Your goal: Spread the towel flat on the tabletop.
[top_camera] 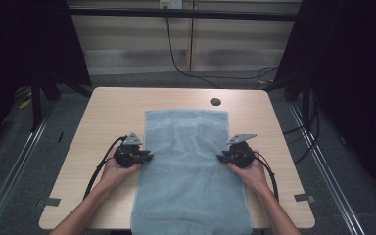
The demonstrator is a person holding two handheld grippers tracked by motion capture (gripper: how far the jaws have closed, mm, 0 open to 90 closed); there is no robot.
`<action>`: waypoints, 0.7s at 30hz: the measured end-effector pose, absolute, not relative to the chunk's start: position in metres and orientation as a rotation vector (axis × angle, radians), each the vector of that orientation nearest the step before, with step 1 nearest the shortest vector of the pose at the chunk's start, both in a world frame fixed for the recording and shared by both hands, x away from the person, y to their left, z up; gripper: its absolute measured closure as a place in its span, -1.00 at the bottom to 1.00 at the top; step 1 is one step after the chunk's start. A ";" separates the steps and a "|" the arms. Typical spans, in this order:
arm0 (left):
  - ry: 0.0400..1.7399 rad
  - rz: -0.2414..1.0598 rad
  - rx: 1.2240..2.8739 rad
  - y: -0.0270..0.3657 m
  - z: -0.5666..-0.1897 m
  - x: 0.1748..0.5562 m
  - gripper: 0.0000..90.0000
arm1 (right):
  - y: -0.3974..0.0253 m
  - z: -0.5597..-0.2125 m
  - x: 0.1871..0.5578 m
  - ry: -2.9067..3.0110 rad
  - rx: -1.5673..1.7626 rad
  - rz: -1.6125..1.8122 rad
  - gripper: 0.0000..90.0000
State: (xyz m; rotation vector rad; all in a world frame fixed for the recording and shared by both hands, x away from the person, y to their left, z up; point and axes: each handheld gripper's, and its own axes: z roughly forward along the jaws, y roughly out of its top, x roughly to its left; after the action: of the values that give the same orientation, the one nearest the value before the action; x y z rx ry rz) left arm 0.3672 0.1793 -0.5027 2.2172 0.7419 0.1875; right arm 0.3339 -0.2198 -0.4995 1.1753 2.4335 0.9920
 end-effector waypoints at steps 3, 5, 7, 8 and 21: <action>0.733 0.135 2.209 0.188 -0.502 0.355 0.75 | -0.217 -0.499 0.316 2.465 1.128 1.023 0.78; 0.723 0.116 2.213 0.193 -0.502 0.344 0.77 | -0.215 -0.500 0.302 2.486 1.088 1.047 0.80; 0.718 0.081 2.208 0.198 -0.502 0.334 0.81 | -0.214 -0.499 0.290 2.503 1.076 1.074 0.81; 0.710 0.075 2.222 0.200 -0.501 0.330 0.83 | -0.212 -0.499 0.284 2.519 1.069 1.068 0.81; 0.661 -0.039 2.241 0.217 -0.497 0.259 0.83 | -0.206 -0.498 0.204 2.599 1.093 1.176 0.78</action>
State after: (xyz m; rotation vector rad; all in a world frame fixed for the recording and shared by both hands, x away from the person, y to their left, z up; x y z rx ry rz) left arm 0.2586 0.2165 -0.4973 2.2409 0.6607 -0.0393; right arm 0.2041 -0.2065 -0.4976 1.0928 2.5988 1.1762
